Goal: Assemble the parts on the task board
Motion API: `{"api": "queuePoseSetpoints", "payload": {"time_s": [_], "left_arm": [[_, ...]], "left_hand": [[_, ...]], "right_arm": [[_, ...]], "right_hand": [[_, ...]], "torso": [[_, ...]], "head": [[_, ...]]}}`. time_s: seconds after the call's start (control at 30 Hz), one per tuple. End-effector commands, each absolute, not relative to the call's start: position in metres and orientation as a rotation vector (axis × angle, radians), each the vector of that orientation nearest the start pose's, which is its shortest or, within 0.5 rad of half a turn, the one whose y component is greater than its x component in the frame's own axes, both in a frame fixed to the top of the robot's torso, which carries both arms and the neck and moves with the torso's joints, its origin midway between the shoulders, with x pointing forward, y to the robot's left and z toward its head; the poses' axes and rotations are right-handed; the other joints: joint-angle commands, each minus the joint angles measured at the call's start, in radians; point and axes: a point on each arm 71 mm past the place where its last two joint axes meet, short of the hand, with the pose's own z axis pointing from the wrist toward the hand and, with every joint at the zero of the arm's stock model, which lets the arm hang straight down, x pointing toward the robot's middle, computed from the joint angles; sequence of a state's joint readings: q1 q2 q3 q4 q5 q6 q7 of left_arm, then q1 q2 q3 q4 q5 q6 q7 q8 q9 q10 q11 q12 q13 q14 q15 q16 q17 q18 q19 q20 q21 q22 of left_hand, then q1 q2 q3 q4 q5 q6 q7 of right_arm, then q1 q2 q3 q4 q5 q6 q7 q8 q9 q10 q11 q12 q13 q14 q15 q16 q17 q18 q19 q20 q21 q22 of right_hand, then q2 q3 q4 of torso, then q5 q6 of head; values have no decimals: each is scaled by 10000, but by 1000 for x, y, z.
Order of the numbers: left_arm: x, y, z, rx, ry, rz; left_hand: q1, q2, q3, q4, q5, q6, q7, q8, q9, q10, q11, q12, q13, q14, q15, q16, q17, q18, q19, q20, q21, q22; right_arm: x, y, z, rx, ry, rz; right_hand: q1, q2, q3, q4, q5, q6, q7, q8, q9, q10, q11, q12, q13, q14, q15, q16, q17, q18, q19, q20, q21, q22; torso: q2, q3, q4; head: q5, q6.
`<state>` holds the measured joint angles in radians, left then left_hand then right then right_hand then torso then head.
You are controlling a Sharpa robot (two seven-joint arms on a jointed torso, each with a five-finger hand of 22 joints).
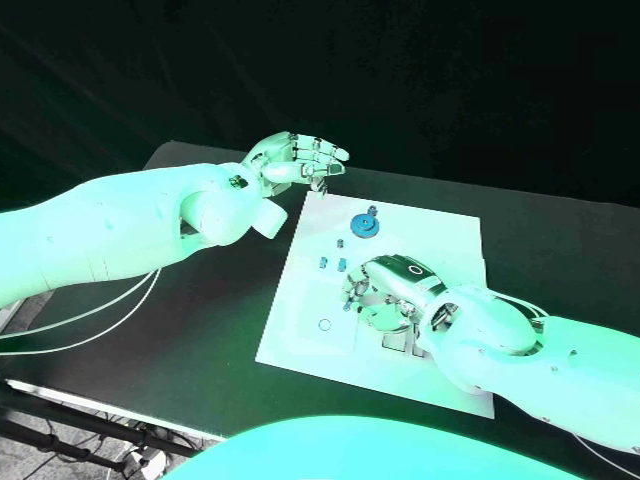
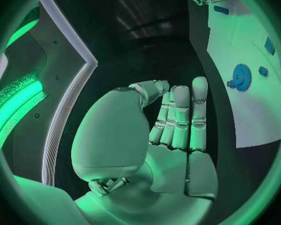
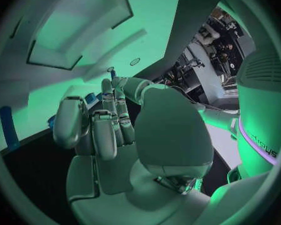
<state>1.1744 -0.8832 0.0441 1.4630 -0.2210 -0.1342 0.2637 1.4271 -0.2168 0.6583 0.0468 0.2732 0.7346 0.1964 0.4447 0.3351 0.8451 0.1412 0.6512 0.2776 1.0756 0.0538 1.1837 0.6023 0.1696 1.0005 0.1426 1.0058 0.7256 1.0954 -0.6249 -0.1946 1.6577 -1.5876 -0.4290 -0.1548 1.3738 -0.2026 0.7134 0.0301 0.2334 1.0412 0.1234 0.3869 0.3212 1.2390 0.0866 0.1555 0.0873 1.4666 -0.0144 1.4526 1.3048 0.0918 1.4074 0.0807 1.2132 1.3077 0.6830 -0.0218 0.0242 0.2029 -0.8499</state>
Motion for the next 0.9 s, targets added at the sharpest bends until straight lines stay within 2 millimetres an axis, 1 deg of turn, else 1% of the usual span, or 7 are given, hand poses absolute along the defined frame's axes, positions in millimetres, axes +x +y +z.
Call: {"api": "queuePoseSetpoints", "payload": {"time_s": [0.03,0.5,0.9], "left_arm": [[500,233,-168,-9133,15881,-15318],[500,233,-168,-9120,15956,-15311],[500,233,-169,-9109,16004,-15320]], "left_hand": [[-55,-15,1,-77,42,-59,242,62,-8,-47,3,34,-9,17,32,44,-9,166,-17,33,56,8],[-55,-15,1,-77,42,-59,242,62,-8,-47,3,34,-9,17,32,44,-9,166,-17,33,56,8],[-66,-18,0,-82,42,-79,247,80,-13,-67,8,47,-16,7,36,47,-21,166,-22,36,62,11]], "right_arm": [[385,-58,-255,-4177,17068,9272],[387,-59,-258,-4437,17239,8805],[380,-51,-264,-4712,17225,8770]], "right_hand": [[-14,72,42,-24,48,31,35,32,9,331,-297,3,11,540,-62,39,-9,-120,0,1,-45,708],[-26,75,43,-33,46,27,37,31,15,333,-295,-5,11,542,-59,45,4,-118,-5,3,-53,706],[-47,73,41,-41,43,21,40,29,24,332,-291,-17,11,540,-56,44,0,-116,-11,5,-64,704]], "torso": [[-1,-5,0],[2,-7,2],[1,-3,11]], "head": [[-1,2],[-18,-8],[-20,-3]]}}
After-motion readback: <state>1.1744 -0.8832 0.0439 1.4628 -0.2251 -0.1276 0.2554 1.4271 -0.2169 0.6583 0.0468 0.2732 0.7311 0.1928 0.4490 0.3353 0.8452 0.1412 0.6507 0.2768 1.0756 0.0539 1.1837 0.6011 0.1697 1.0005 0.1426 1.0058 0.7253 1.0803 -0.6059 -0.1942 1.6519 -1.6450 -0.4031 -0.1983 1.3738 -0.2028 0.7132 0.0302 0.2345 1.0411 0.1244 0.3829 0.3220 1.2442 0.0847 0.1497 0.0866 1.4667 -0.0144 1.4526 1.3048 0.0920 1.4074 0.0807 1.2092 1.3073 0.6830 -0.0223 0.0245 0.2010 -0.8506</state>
